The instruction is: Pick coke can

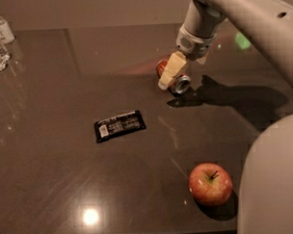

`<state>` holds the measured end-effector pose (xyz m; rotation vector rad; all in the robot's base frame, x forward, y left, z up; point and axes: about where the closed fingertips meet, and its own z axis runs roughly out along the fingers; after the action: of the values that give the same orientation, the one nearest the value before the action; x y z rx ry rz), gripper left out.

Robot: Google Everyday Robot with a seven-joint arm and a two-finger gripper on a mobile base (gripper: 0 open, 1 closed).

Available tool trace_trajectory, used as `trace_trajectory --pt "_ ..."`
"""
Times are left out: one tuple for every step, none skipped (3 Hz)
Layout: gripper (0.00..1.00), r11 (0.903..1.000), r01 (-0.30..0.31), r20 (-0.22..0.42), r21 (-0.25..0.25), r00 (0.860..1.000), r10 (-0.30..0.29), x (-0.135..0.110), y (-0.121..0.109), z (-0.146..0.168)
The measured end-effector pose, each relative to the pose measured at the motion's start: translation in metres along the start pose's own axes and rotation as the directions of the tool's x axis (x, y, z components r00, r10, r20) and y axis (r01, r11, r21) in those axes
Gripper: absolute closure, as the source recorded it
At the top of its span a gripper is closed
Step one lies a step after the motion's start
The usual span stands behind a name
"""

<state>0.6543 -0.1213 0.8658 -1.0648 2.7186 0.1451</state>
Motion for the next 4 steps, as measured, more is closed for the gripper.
trace_trajectory --pt "0.0 0.9997 -0.022 -0.023 -0.006 0.999 0.022 -0.008 0.002 0.011" --pt "0.16 0.999 -0.044 -0.046 0.0 0.998 0.044 -0.013 0.004 0.019" --pt "0.39 0.9985 -0.054 -0.06 0.007 0.997 0.054 -0.014 0.006 0.022" --pt "0.63 0.9986 -0.048 -0.058 0.019 0.997 0.049 -0.014 0.009 0.018"
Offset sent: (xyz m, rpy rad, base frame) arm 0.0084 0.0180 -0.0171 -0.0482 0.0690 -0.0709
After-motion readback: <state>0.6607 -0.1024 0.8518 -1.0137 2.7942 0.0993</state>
